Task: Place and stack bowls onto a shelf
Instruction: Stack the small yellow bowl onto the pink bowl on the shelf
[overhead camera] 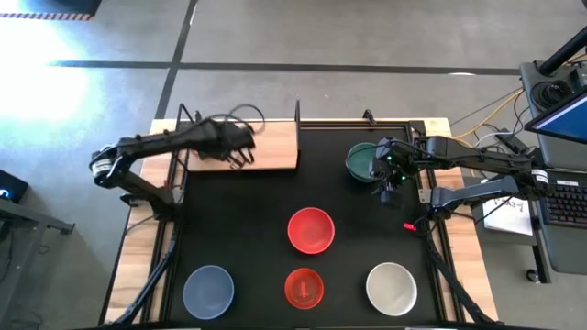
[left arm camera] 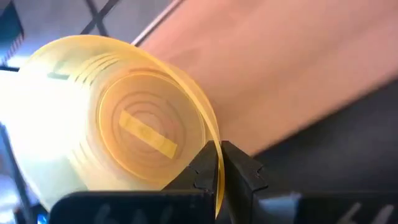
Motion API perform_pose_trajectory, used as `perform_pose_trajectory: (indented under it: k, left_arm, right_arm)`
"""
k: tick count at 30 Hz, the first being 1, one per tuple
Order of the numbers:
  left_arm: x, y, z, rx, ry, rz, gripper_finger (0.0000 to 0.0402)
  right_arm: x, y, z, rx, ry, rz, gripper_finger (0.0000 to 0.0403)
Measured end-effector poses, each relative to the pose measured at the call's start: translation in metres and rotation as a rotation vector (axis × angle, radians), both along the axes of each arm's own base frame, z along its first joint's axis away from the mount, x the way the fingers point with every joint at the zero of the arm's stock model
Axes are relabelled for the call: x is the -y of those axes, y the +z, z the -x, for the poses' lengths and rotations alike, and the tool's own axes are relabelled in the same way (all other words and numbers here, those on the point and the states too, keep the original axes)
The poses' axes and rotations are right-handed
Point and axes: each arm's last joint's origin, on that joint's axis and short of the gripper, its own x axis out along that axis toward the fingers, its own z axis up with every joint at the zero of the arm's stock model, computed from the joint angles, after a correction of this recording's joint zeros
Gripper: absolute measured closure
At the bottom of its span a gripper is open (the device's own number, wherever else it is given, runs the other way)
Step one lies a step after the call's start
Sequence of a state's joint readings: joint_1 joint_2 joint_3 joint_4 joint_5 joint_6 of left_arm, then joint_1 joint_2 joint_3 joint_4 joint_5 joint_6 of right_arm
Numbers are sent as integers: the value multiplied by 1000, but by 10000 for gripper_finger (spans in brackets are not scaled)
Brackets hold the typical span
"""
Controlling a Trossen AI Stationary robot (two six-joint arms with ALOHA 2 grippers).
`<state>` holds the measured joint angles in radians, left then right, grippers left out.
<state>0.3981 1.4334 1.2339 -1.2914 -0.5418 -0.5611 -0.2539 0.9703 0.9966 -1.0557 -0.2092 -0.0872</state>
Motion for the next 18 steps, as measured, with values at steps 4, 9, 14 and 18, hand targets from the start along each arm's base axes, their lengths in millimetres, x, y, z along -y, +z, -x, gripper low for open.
perform_pose_trajectory:
  k: [4, 9, 14, 18]
  left_arm:
    - [-22, -6, 13, -12, 53, 24, 402]
    - [-36, -19, 16, -44, 61, 46, 402]
    - [-39, -26, 18, -62, 37, 53, 402]
    - [-41, -32, 23, -81, 54, 68, 402]
  right_arm:
    - [0, 0, 0, 0, 0, 0, 204]
    - [0, 0, 0, 0, 2, 1, 204]
    - [0, 0, 0, 0, 0, 0, 204]
    - [0, 0, 0, 0, 2, 1, 204]
